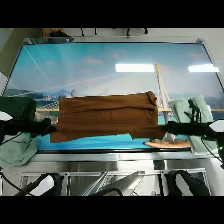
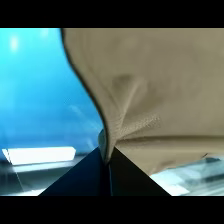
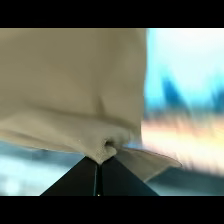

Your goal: Fold the shirts.

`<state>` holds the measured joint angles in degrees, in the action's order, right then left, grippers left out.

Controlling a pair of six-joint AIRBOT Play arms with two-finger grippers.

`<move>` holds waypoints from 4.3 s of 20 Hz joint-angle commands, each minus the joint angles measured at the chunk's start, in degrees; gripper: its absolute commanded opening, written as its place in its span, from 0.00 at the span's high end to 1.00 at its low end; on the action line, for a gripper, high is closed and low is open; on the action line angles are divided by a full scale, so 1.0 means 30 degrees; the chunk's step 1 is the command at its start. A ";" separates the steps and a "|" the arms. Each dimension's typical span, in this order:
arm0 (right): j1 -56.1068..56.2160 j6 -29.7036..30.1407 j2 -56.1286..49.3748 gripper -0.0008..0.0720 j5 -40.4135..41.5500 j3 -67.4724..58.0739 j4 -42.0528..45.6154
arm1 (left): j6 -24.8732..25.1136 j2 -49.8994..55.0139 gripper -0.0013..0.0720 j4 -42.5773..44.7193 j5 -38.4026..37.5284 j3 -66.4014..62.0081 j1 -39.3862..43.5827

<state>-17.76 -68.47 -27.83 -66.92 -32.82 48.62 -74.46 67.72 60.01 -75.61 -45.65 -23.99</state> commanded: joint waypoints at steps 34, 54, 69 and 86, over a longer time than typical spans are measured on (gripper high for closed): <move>0.0743 0.8364 -1.7223 0.07 0.2645 -0.7446 -0.8794 | -0.1137 1.3019 0.05 -0.3694 -0.3512 -1.9067 0.5231; 0.0867 0.0641 -1.2881 0.95 -0.5748 -1.9292 -0.8276 | -0.3497 1.9547 0.97 -0.4444 0.6564 -2.1835 1.9467; 1.1453 -0.0109 -1.5912 0.95 0.3424 -1.9271 -0.5552 | -0.2208 0.8240 0.96 -0.4539 -0.4116 -2.3445 0.9318; 1.5875 0.4481 -1.8527 0.33 0.8612 -2.0837 -0.5668 | -0.1836 0.3381 0.96 -0.4481 -0.6258 -2.3438 0.5821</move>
<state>36.23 -50.09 -87.68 -29.82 -95.07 24.58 -80.09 78.19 46.41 -93.76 -115.96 -7.86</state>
